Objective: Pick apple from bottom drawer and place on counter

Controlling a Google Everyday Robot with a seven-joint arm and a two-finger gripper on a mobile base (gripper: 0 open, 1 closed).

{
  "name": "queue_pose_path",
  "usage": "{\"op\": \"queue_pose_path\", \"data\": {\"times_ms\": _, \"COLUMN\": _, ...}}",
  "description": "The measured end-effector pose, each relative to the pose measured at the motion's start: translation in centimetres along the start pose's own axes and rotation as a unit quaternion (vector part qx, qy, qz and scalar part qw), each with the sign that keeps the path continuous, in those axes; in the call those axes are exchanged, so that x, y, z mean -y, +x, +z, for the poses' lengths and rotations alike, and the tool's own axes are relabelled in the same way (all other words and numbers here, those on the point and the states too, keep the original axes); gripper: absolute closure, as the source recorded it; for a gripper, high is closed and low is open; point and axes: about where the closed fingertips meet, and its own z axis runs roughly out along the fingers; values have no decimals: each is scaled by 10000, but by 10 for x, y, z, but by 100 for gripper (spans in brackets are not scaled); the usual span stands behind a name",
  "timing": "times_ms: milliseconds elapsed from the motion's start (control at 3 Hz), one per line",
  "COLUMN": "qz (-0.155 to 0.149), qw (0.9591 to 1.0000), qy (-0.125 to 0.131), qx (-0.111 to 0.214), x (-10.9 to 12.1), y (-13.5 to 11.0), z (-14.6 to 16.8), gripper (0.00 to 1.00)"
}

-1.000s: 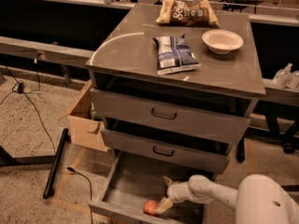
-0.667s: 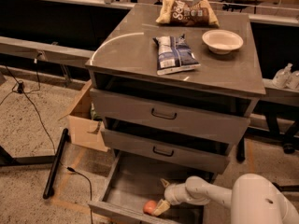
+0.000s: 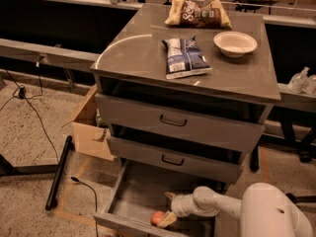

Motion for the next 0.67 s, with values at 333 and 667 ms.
{"op": "queue_pose_path", "data": {"times_ms": 333, "qz": 4, "qw": 10000, "qy": -56, "qx": 9, "x": -2, "y": -2, "z": 4, "gripper": 39}}
{"op": "queue_pose_path", "data": {"times_ms": 667, "qz": -2, "qw": 9999, "qy": -105, "qx": 11, "x": -4, "y": -3, "z": 5, "gripper": 61}}
